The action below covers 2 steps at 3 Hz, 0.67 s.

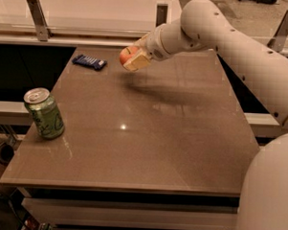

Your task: Move apple near rxbar blueberry

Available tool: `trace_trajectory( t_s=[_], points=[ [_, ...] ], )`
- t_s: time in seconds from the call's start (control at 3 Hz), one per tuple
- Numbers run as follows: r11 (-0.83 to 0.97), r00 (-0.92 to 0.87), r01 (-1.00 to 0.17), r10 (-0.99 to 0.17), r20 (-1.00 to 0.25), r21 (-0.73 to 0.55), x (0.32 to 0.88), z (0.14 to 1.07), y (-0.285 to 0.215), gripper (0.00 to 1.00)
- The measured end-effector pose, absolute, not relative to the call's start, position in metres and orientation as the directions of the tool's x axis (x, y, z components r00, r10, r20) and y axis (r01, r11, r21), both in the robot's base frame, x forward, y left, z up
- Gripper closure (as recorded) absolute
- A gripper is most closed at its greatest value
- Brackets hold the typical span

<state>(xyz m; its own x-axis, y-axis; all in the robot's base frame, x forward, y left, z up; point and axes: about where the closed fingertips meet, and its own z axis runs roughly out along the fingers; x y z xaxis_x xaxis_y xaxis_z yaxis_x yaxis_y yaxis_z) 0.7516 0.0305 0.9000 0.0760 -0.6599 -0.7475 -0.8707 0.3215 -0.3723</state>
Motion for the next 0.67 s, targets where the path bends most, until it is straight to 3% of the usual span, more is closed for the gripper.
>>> trace_trajectory(
  t_s=[0.67],
  points=[
    [0.277, 0.073, -0.902, -0.658, -0.750, -0.331, 0.759, 0.882, 0.058, 1.00]
  ],
)
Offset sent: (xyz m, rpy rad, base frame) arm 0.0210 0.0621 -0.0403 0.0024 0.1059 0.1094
